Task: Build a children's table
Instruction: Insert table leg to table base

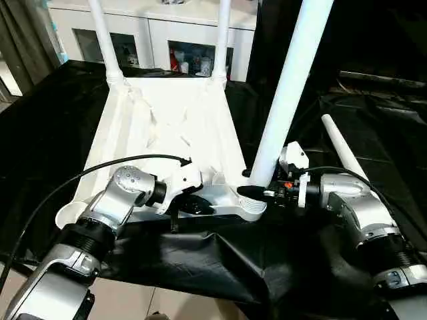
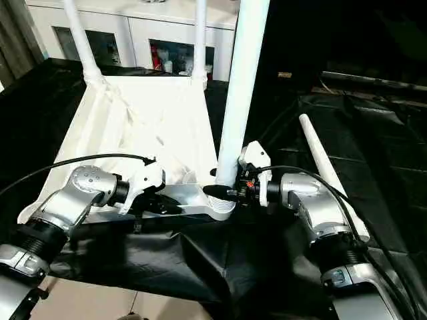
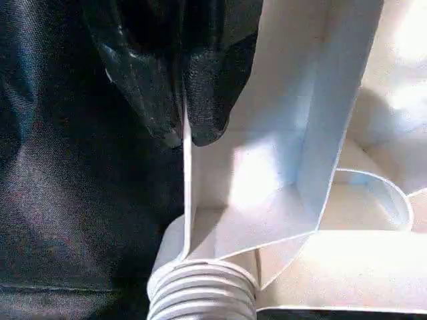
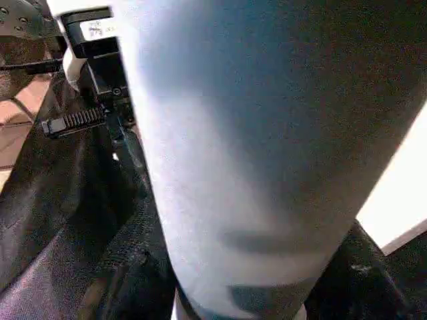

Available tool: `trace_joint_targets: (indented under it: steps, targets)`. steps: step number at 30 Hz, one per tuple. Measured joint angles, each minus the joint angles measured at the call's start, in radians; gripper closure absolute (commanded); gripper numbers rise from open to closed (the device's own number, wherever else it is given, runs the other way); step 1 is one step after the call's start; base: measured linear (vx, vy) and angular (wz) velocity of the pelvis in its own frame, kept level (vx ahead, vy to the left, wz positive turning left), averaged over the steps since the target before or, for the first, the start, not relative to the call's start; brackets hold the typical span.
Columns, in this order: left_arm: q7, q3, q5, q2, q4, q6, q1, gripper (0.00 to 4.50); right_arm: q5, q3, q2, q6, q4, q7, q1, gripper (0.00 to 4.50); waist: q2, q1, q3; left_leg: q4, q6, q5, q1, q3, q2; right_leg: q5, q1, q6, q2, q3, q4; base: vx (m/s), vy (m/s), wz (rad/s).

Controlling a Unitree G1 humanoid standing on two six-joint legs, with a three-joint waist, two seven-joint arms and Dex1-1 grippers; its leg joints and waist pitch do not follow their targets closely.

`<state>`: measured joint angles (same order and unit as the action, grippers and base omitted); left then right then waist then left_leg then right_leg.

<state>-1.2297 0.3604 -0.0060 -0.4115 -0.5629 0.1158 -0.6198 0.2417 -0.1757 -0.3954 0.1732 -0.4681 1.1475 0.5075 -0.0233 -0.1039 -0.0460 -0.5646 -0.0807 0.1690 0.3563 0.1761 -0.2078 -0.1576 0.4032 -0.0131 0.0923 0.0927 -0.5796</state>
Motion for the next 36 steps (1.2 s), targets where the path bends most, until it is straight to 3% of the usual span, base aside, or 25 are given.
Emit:
trace_joint_targets:
  steps: [16, 17, 20, 22, 24, 31, 36]
  targets:
    - [0.0, 0.0, 0.0, 0.0, 0.0, 0.002, 0.0, 4.5, 0.0, 0.0, 0.0, 0.005, 0.005, -0.001, -0.002, 2.59, 0.0, -0.001, 0.0, -0.001, 0.0, 0.0, 0.0, 0.0, 0.0, 0.0, 0.0, 0.0, 0.0, 0.0, -0.001, 0.0, 0.0, 0.0]
    - [0.042, -0.009, 0.002, 0.033, -0.026, 0.024, -0.007, 4.5, 0.001, 0.017, 0.036, 0.008, -0.026, -0.076, 0.016, 2.59, 0.0, 0.0, 0.001, 0.0, 0.0, 0.0, -0.003, 0.0, 0.0, 0.0, -0.002, -0.001, 0.0, -0.001, -0.001, 0.0, 0.0, 0.0]
    - [0.366, -0.044, 0.069, 0.227, -0.227, 0.15, -0.156, 4.5, -0.041, 0.173, 0.244, 0.013, -0.308, -0.686, 0.187, 2.59, 0.0, 0.021, -0.001, -0.016, -0.002, -0.001, -0.002, 0.0, 0.001, -0.002, 0.001, 0.003, 0.002, -0.005, -0.015, -0.031, 0.002, -0.02]
    - [0.479, -0.049, 0.077, 0.31, -0.26, 0.193, -0.177, 4.5, -0.061, 0.205, 0.27, 0.011, -0.372, -0.896, 0.225, 2.59, -0.001, 0.031, -0.001, -0.015, -0.002, -0.001, -0.004, -0.001, 0.002, -0.003, -0.001, 0.005, 0.002, -0.004, -0.009, -0.075, 0.021, -0.06]
    - [0.501, -0.05, 0.058, 0.329, -0.26, 0.21, -0.174, 4.5, -0.061, 0.206, 0.273, 0.008, -0.372, -0.928, 0.227, 2.59, -0.001, 0.045, 0.0, -0.013, -0.002, -0.001, -0.005, -0.003, 0.001, -0.003, -0.003, 0.005, 0.001, -0.002, -0.006, 0.0, 0.0, 0.0]
    - [0.512, -0.06, 0.053, 0.309, -0.264, 0.212, -0.176, 4.5, -0.064, 0.207, 0.29, 0.003, -0.378, -0.942, 0.238, 2.59, -0.002, 0.045, 0.0, -0.006, -0.002, -0.001, -0.005, -0.006, 0.001, -0.002, -0.003, 0.005, 0.0, 0.003, -0.005, 0.0, 0.0, 0.0]
    - [0.519, -0.073, 0.061, 0.327, -0.312, 0.209, -0.203, 4.5, -0.098, 0.219, 0.315, -0.032, -0.462, -1.016, 0.283, 2.59, -0.002, 0.048, 0.0, -0.006, -0.002, -0.001, -0.004, -0.006, 0.001, -0.002, -0.004, 0.004, 0.0, 0.002, 0.001, 0.0, 0.0, 0.0]
